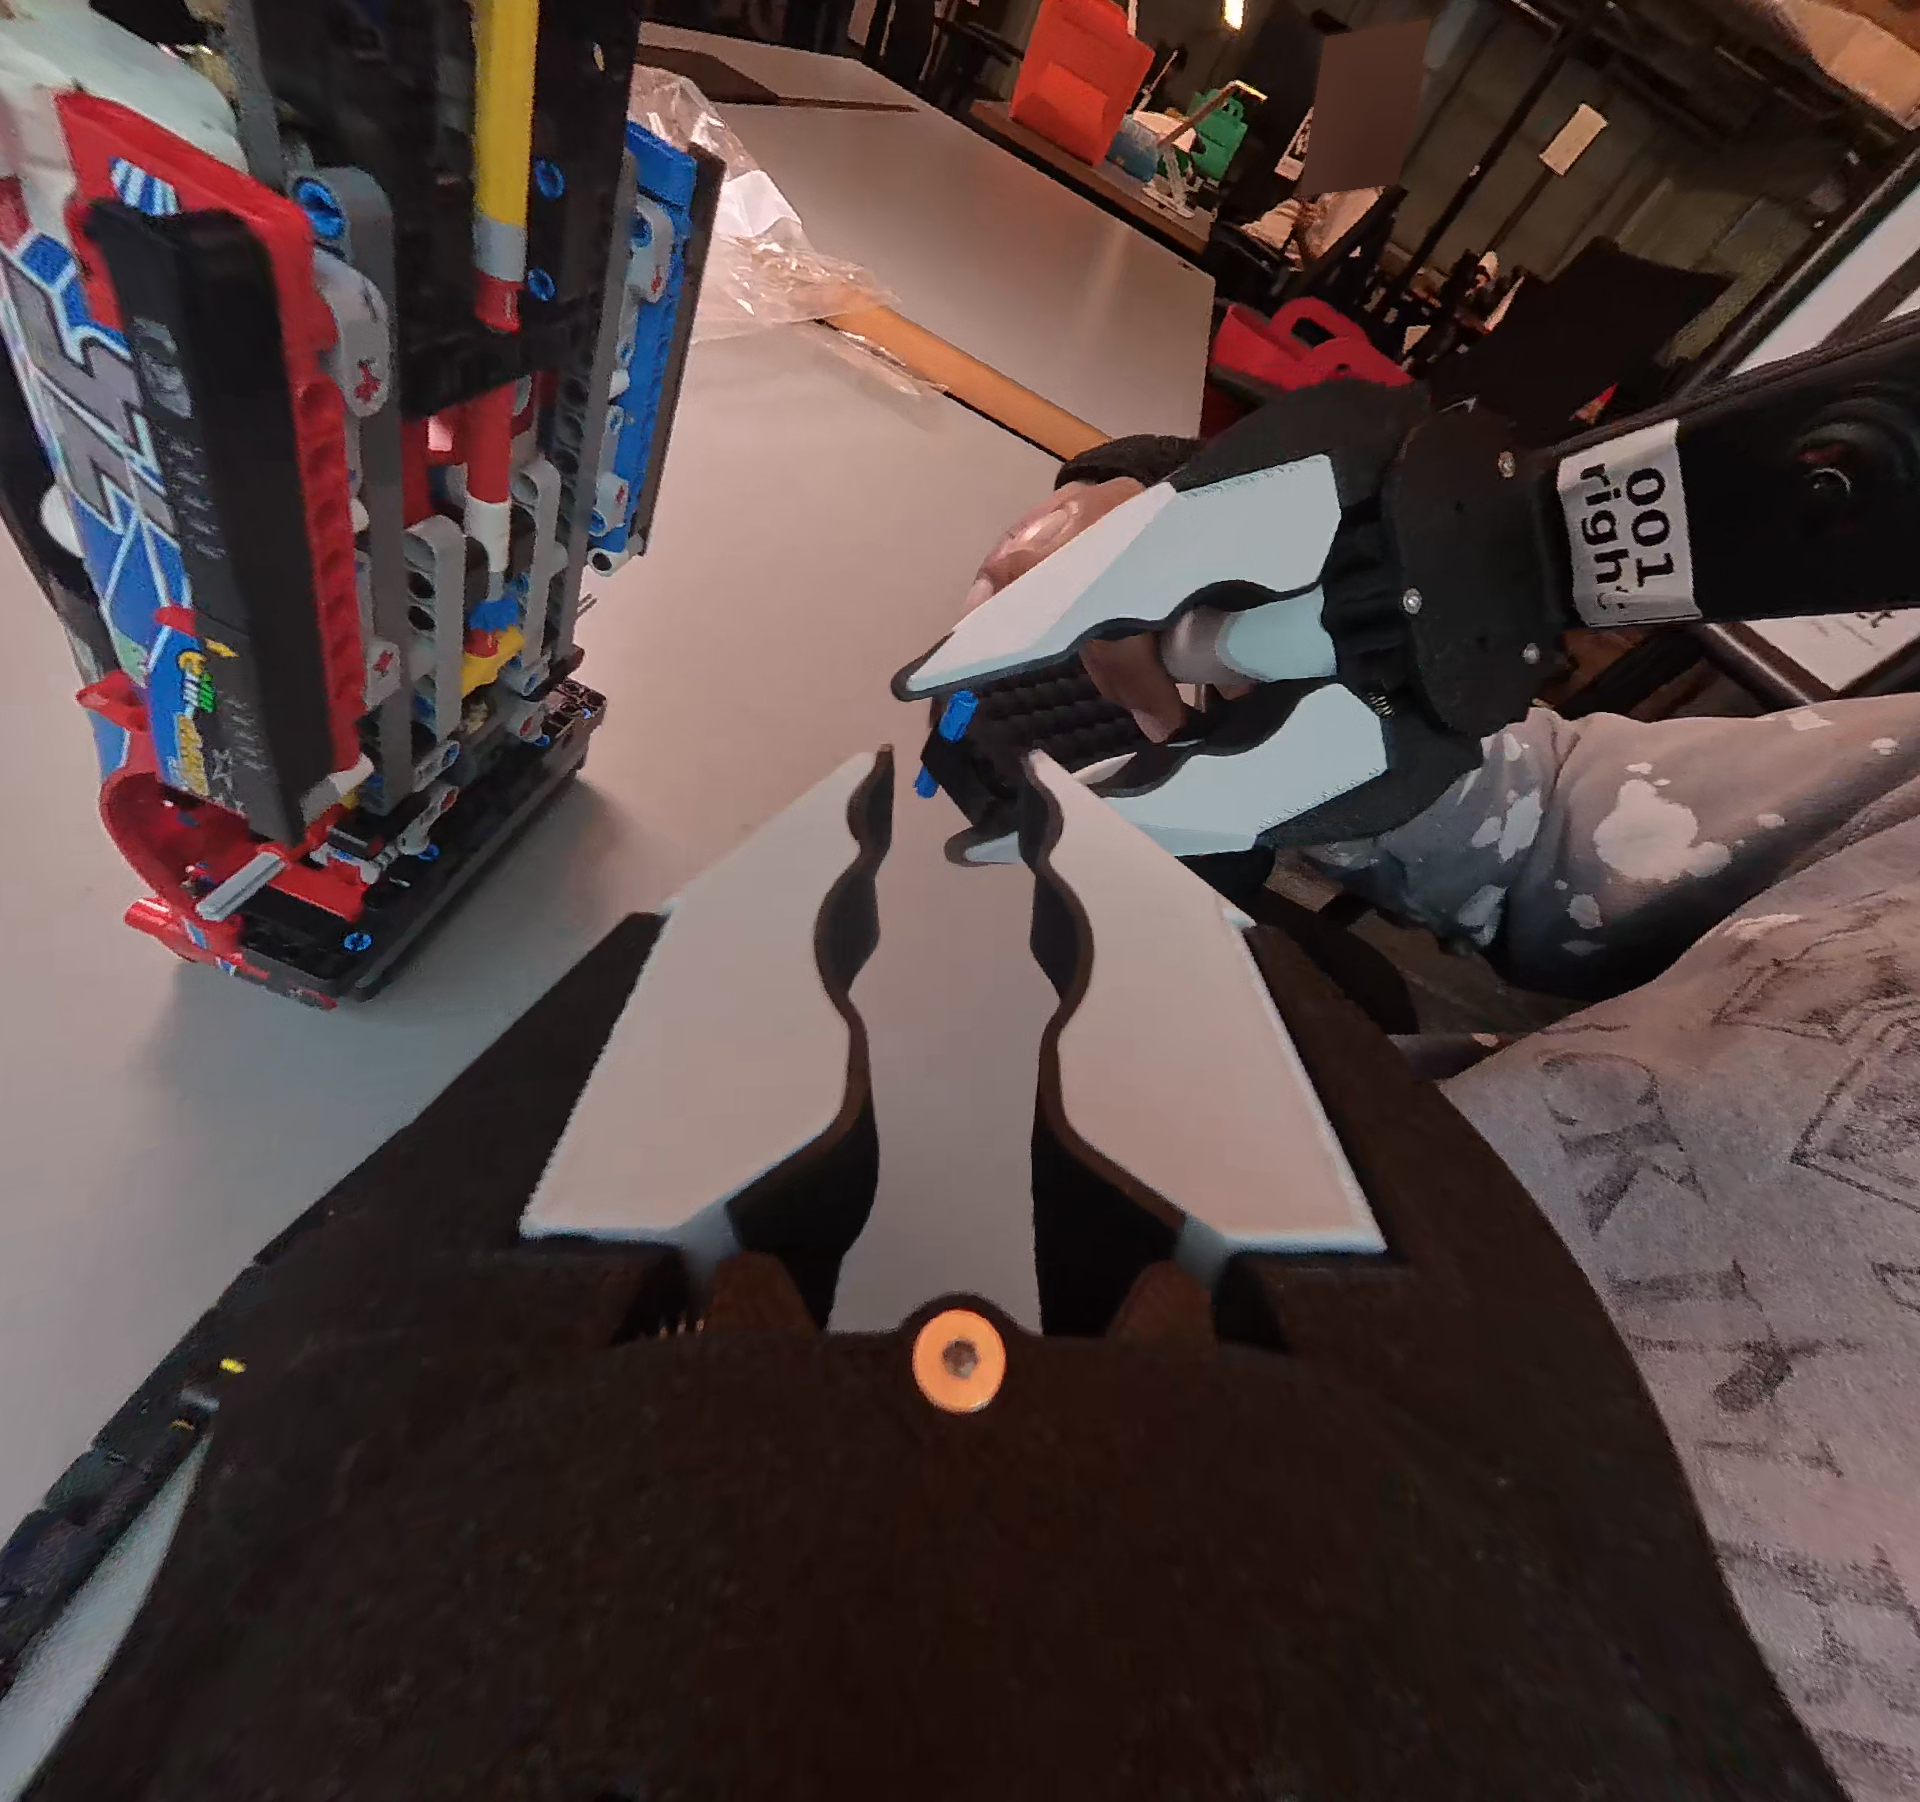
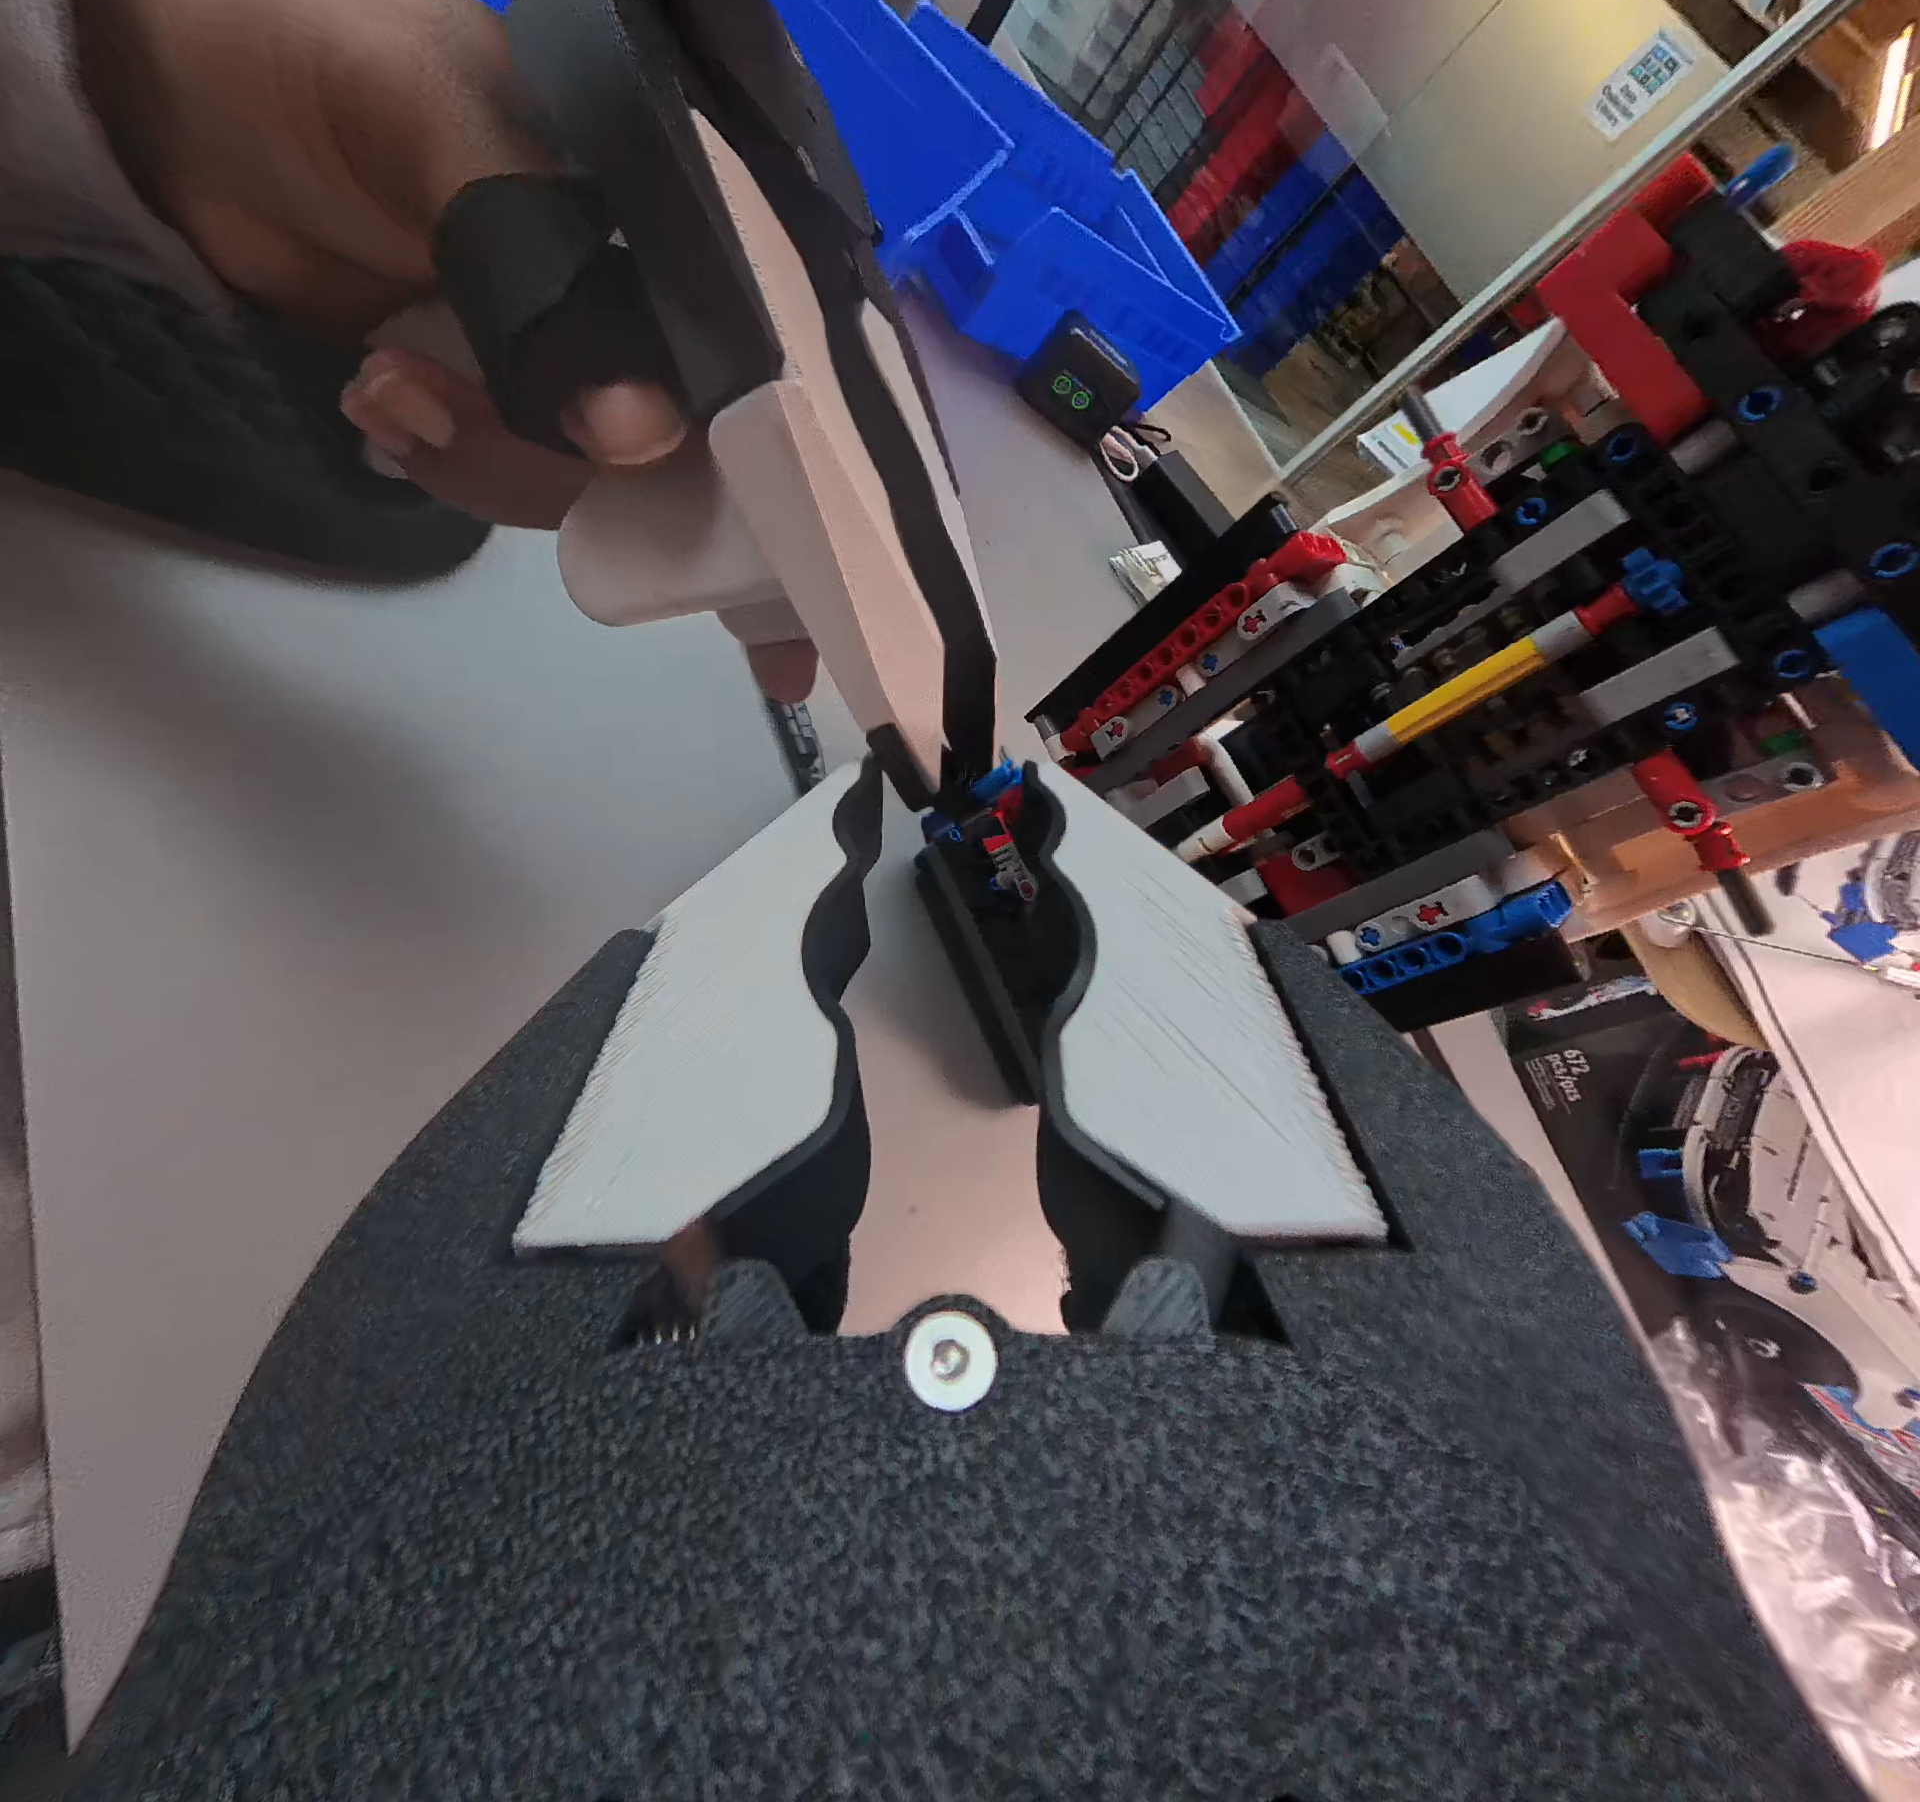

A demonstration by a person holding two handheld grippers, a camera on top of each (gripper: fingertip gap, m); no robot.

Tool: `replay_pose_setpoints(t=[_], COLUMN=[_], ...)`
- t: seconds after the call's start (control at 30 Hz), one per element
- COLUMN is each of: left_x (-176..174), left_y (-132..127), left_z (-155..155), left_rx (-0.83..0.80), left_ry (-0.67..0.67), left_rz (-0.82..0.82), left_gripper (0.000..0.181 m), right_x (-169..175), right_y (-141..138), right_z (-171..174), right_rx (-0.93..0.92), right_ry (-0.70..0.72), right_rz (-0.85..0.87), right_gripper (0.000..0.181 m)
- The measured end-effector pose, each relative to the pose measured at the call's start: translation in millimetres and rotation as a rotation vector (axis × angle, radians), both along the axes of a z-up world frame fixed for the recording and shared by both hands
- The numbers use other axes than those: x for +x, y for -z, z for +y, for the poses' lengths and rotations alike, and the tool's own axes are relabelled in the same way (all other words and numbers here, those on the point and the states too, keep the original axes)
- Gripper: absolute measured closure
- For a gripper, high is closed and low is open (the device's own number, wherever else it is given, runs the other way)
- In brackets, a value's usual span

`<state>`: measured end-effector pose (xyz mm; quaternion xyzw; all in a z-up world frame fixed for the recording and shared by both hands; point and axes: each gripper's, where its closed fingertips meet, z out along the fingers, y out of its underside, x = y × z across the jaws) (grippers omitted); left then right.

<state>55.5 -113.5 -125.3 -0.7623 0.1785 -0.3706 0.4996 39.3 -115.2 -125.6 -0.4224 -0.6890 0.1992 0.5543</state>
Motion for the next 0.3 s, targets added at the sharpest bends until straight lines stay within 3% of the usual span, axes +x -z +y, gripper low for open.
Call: replay_pose_setpoints(t=[0.03,0.2,0.3], left_x=[2.3,1.8,2.1], left_y=[-0.3,2.4,1.1], left_z=[-2.6,-6.0,-11.8], left_rx=[-0.005,0.034,0.066], left_ry=[0.024,0.042,0.095], left_rz=[-0.006,0.091,0.137], left_gripper=[0.169,0.176,0.176], right_x=[0.2,1.5,4.0], right_y=[0.3,1.1,-0.6], right_z=[-0.2,-1.9,-8.3], right_rx=[0.028,0.121,0.062], right_ry=[0.005,0.005,-0.057], right_rz=[-0.006,-0.009,-0.004], right_gripper=[0.156,0.158,0.159])
